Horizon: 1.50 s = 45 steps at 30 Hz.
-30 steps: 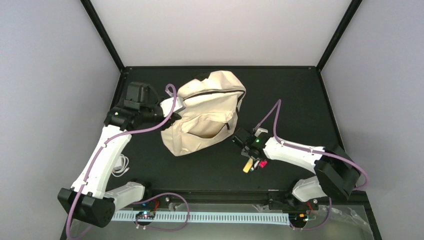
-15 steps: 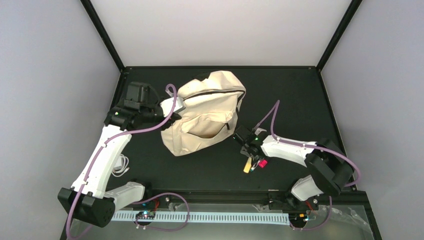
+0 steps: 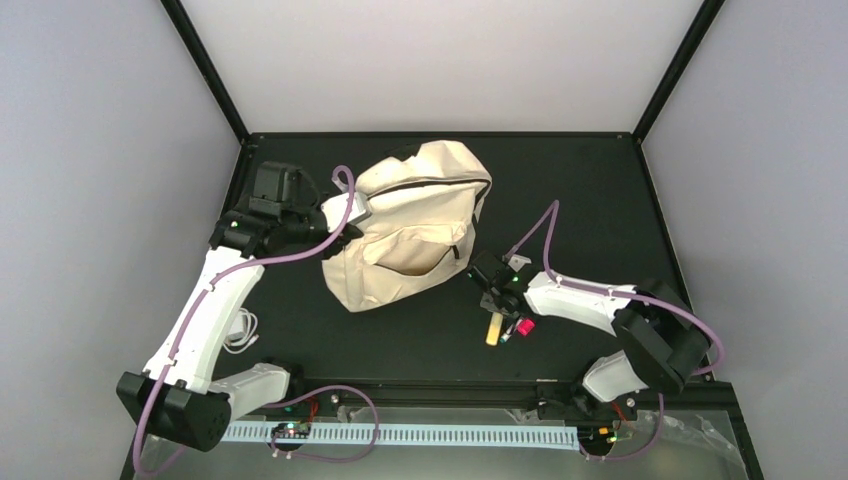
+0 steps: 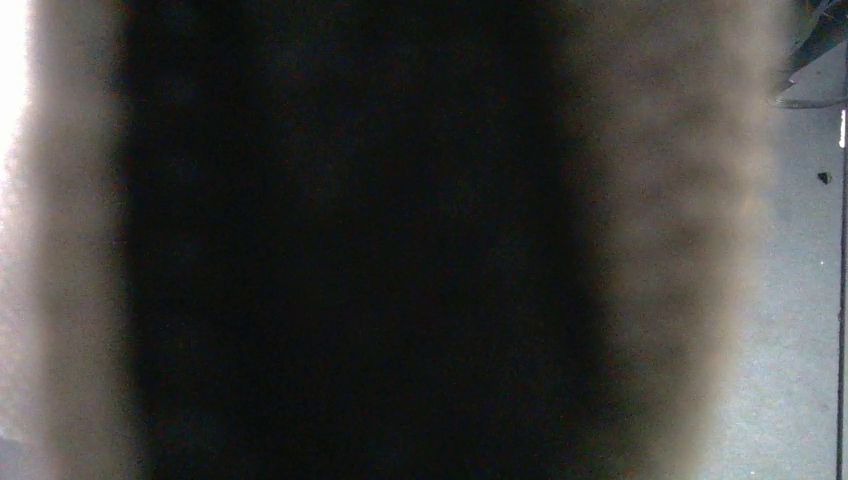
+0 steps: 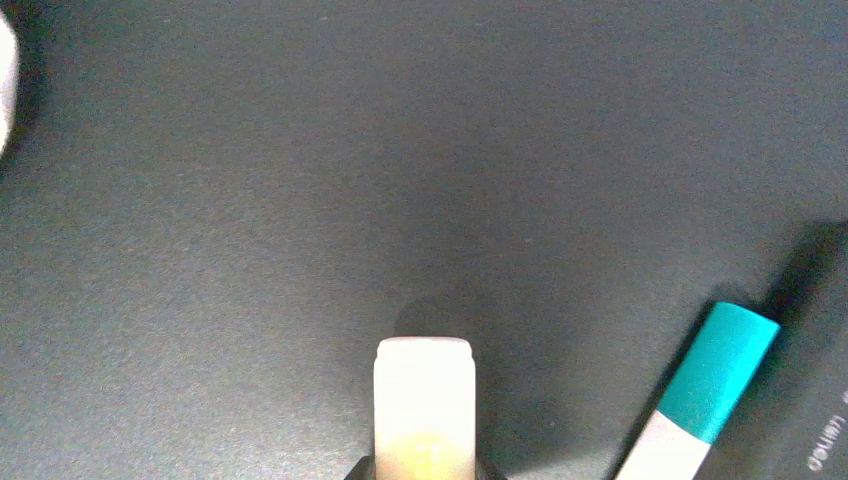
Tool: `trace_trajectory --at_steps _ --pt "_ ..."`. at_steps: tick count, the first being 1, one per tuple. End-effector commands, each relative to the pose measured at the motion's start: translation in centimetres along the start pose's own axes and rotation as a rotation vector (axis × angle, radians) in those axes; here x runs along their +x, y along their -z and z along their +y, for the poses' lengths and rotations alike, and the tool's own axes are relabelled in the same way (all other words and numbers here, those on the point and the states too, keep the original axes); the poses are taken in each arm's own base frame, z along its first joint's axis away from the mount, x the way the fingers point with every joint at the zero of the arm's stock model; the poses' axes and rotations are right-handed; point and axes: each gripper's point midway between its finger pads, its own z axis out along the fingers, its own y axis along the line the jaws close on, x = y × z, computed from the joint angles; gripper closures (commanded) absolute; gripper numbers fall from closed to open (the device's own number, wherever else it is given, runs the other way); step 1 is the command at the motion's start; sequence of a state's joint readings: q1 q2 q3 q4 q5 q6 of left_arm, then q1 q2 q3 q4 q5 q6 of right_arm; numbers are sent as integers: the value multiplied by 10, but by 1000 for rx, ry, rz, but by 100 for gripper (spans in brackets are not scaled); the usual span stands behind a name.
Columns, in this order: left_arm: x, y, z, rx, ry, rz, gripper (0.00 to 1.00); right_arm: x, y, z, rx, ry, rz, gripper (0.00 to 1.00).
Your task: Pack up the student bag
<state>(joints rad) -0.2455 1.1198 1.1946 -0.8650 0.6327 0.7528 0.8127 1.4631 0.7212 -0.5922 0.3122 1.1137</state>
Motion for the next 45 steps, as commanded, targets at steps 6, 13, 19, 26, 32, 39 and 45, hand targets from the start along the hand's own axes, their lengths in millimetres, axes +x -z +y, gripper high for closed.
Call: trace_trajectory --at_steps 6,13,19,26,32,39,45 --pt "-11 2 6 -7 -23 -13 98 -9 10 11 -64 17 -27 86" --pt "-10 2 8 -13 -22 -5 98 -75 75 19 -95 64 -299 86" --pt "-10 0 10 -14 -24 -8 98 -137 178 67 -430 163 -653 96" --pt "-11 0 10 -17 -16 -8 98 -117 264 159 -970 430 -819 95" --pt "-9 -1 11 -14 -4 -4 98 -78 289 206 -1200 711 -989 90" --pt "-10 1 12 -25 -10 0 98 -38 261 226 -1220 1064 -1053 86" --pt "-9 1 12 -28 -18 8 98 -30 223 216 -1081 1191 -1006 48"
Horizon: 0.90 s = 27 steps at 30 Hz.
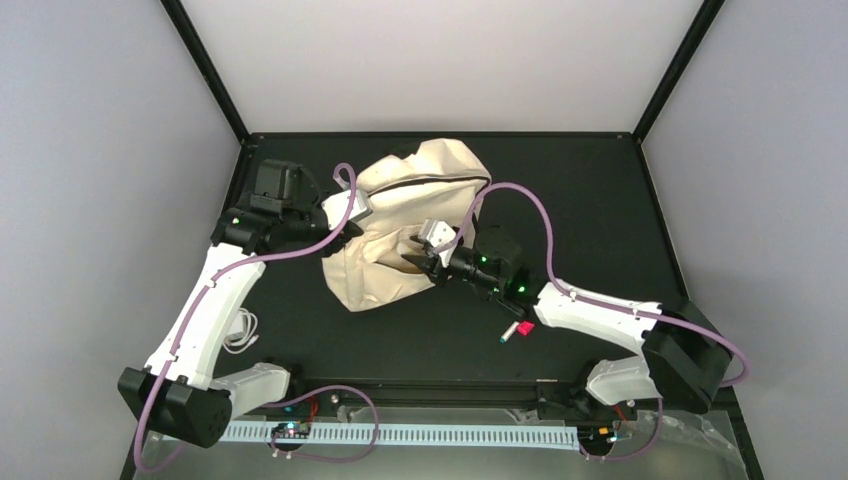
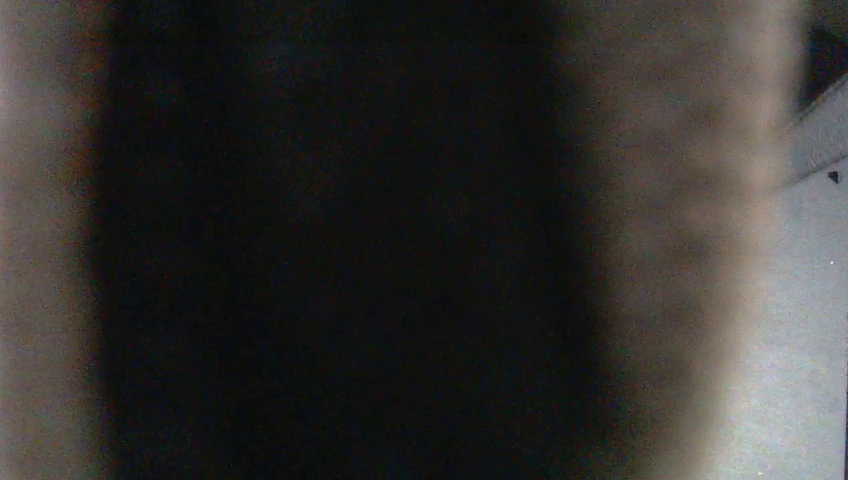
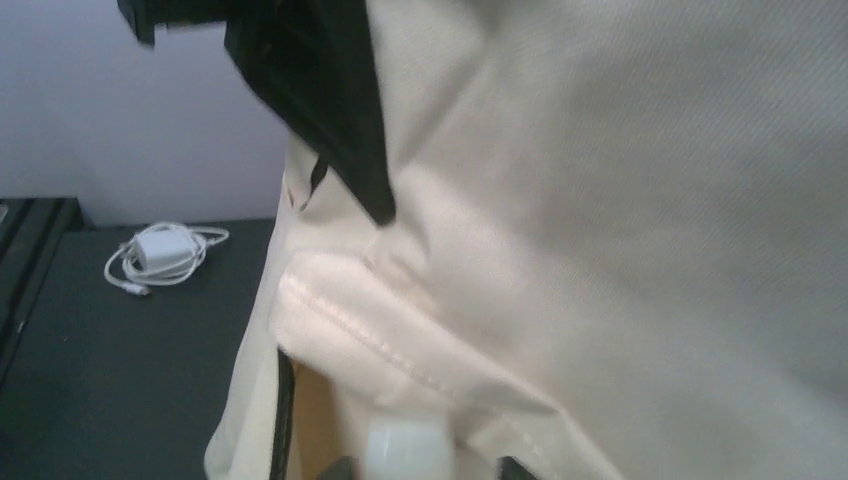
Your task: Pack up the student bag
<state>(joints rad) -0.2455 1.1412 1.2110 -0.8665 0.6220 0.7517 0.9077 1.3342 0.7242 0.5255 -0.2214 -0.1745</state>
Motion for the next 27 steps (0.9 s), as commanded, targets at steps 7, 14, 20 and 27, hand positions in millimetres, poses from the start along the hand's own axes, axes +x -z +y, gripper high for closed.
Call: trace_trajectory --at_steps 7,14,20,27 --pt "-10 4 7 -21 -20 -8 98 -29 2 -7 -7 -54 150 18" --pt "-10 5 5 -24 -15 -8 98 -23 80 -88 590 -392 242 21" --pt "-11 4 8 -27 -14 -12 98 76 220 -114 1196 -704 416 38" --pt "-14 4 8 -21 -12 -21 98 193 265 -82 1293 -1007 738 37"
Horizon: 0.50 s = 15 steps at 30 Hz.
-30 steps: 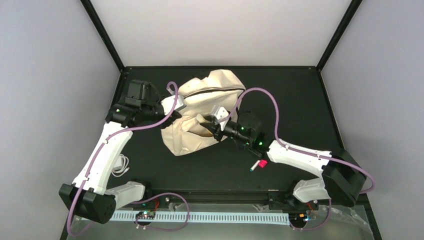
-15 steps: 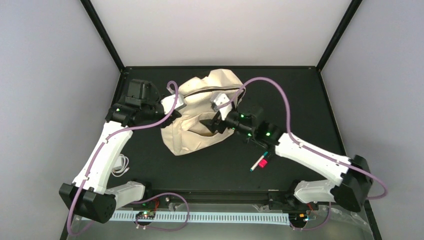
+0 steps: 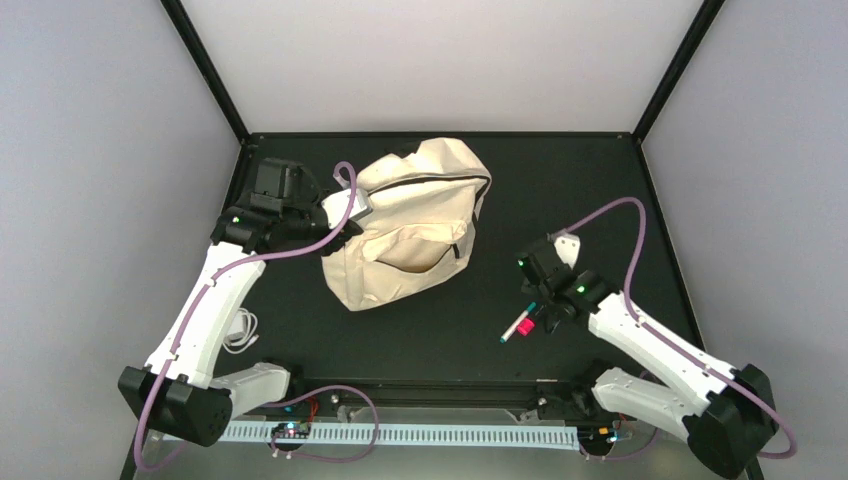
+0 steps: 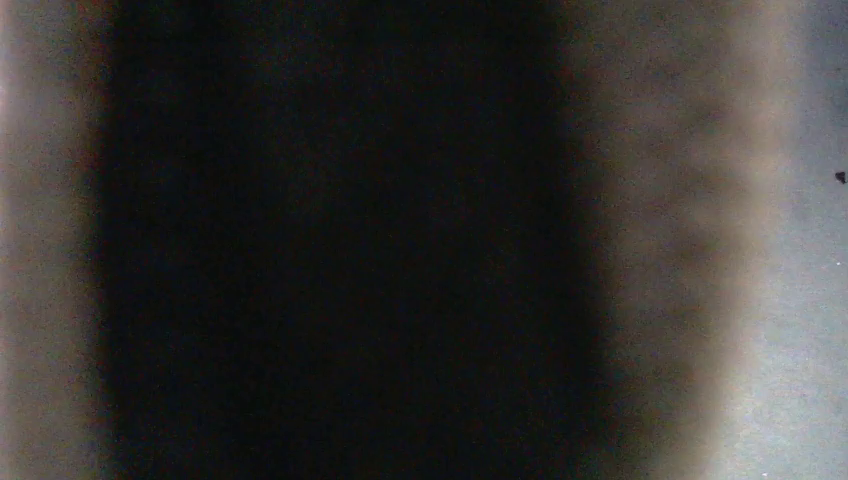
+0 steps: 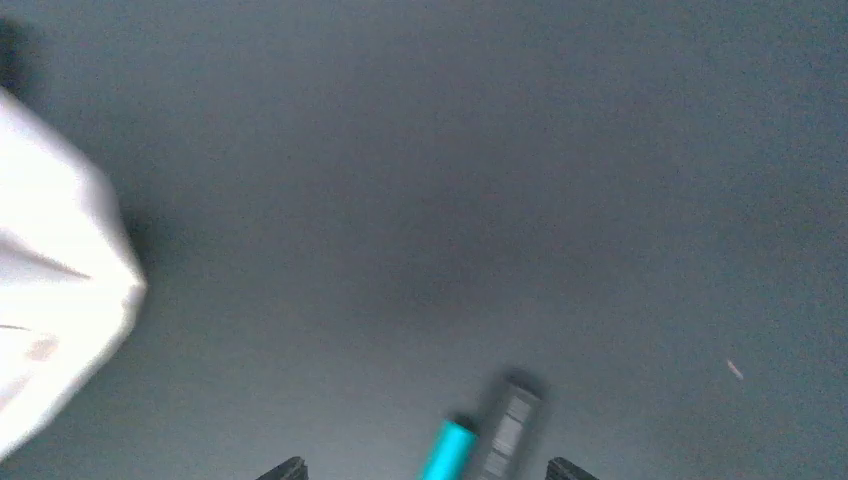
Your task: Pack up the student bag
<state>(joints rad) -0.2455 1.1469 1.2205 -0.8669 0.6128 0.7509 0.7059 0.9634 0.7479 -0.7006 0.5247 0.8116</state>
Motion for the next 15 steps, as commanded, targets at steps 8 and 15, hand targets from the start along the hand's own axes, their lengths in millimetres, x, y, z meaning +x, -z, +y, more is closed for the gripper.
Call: trace_trajectory --at_steps 8,15 --pt "-9 3 3 -8 -10 -15 98 107 -45 -65 206 -177 326 44" --pt "-10 3 4 -6 -11 -15 98 109 -56 -64 230 -158 330 46"
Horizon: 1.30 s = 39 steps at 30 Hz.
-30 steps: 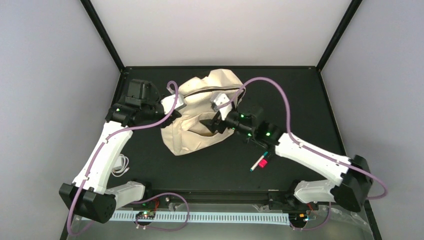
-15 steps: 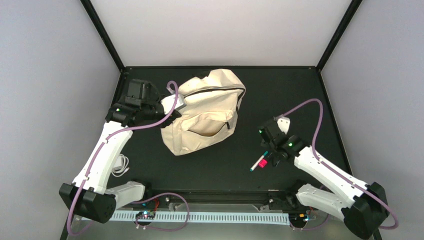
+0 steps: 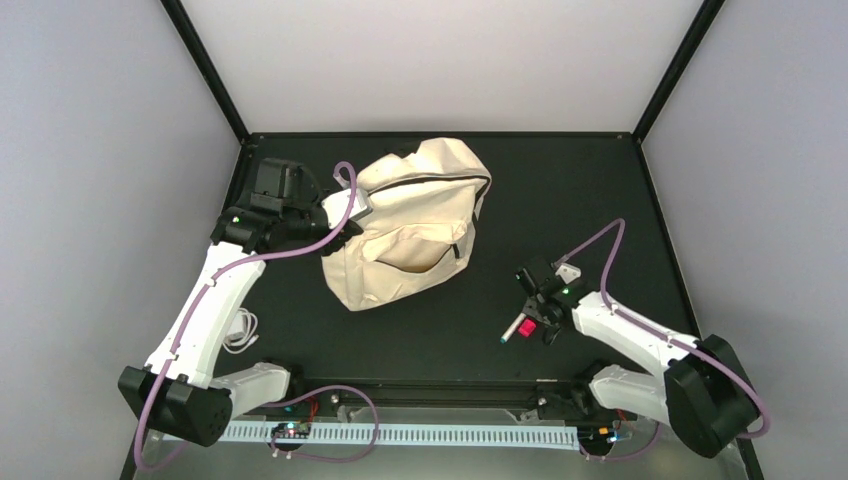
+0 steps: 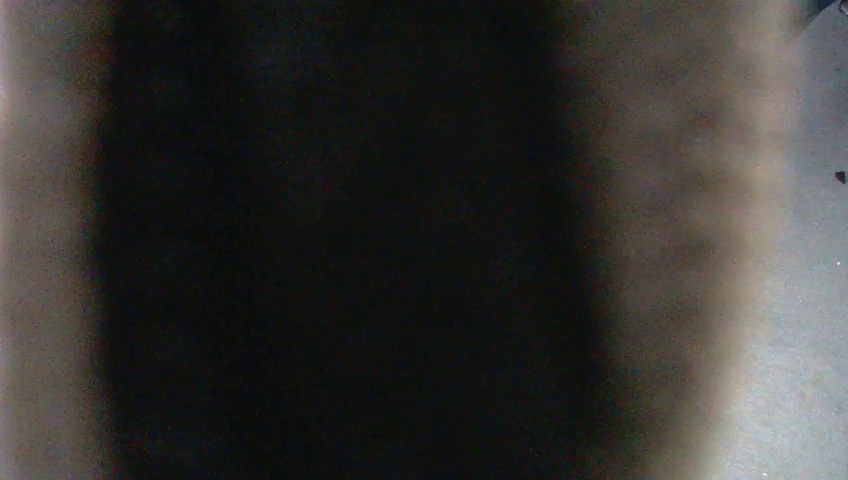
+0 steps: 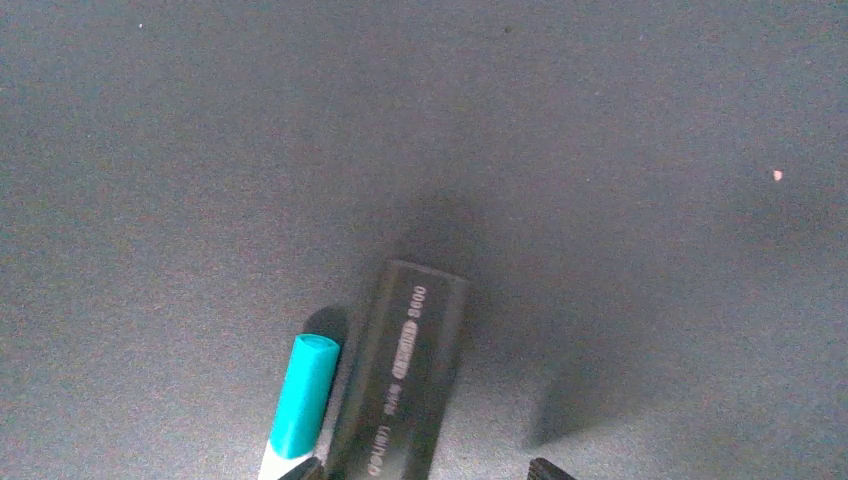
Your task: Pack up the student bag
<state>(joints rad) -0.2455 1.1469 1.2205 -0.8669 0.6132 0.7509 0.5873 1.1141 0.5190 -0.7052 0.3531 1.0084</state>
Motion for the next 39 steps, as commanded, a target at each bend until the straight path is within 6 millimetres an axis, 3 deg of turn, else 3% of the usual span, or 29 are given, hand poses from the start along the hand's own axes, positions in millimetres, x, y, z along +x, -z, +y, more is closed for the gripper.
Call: trace_trajectory --at_steps 1,12,16,20,27,32,36,39 --pt "-10 3 4 -6 -12 -15 98 -3 -4 7 -14 -24 2 46" --pt "-9 3 4 -7 -15 -10 98 7 -18 1 7 -47 24 50" --pt "-7 5 4 -14 -22 0 98 8 -22 -2 12 -52 18 59" --pt "-6 4 4 -14 -20 1 98 7 -20 -4 12 -70 11 73" --pt "-7 4 4 -14 -19 0 98 -11 -5 -15 38 -105 -75 81" --pt "-7 4 4 -14 -20 -2 99 -48 26 -15 16 -128 -228 86" --pt "-6 2 5 -11 -17 0 98 -94 85 46 -360 -47 -422 92" --pt "-5 0 6 -13 -11 1 99 -116 136 82 -613 35 -571 95"
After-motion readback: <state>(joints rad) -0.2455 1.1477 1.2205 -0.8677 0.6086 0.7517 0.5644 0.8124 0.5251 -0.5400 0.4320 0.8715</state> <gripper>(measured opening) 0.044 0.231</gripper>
